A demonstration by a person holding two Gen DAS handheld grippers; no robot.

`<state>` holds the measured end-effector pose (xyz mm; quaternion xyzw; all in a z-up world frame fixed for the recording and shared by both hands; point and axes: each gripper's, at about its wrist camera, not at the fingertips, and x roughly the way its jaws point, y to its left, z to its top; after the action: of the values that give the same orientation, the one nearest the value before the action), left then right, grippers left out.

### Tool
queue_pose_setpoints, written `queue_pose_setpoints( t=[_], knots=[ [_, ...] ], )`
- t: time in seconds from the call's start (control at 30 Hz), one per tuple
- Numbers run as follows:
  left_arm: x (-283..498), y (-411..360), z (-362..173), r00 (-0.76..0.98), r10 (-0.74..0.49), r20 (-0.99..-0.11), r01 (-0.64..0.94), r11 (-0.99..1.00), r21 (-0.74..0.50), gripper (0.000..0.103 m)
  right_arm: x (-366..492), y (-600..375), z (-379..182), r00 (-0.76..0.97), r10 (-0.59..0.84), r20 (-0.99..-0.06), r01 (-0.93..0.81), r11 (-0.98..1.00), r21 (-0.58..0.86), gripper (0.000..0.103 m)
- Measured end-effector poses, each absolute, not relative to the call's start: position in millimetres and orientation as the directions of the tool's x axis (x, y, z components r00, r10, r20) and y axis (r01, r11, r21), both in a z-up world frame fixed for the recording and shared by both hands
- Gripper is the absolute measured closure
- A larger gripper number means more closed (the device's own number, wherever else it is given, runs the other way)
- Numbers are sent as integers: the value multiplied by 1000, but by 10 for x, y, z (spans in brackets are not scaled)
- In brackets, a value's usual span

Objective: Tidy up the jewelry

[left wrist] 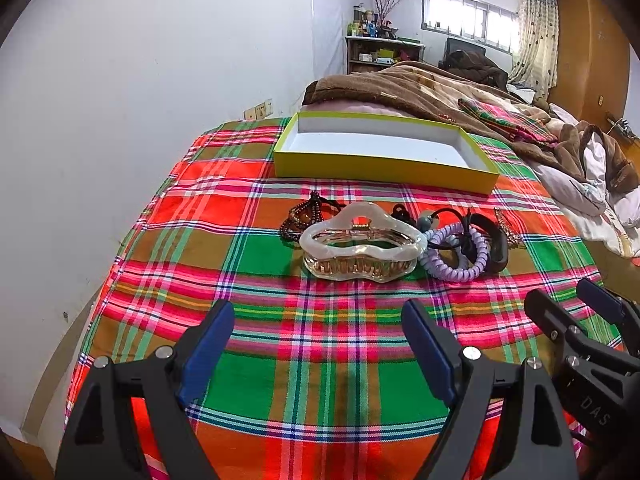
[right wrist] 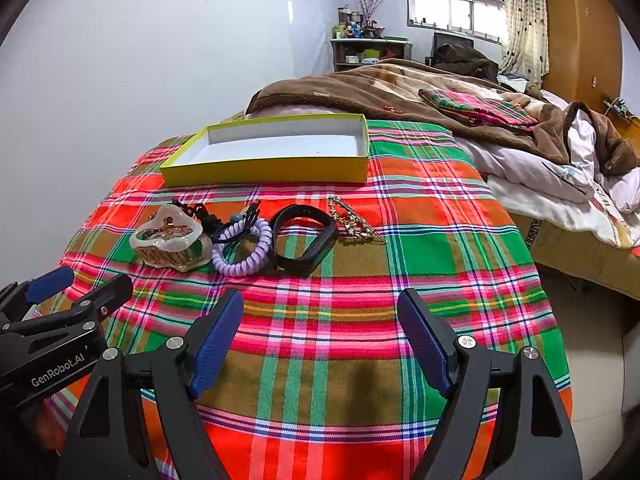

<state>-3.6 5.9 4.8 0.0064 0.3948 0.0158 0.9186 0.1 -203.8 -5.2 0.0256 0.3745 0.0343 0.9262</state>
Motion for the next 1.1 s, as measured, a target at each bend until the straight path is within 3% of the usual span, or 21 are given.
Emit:
queue_pose_setpoints(
  t=[1.1],
  knots=[
    [8, 127, 13, 661, -6, -750, -5, 1000, -13, 16, 24, -2037, -64, 712, 84, -697, -44, 996, 76, 24]
  ],
)
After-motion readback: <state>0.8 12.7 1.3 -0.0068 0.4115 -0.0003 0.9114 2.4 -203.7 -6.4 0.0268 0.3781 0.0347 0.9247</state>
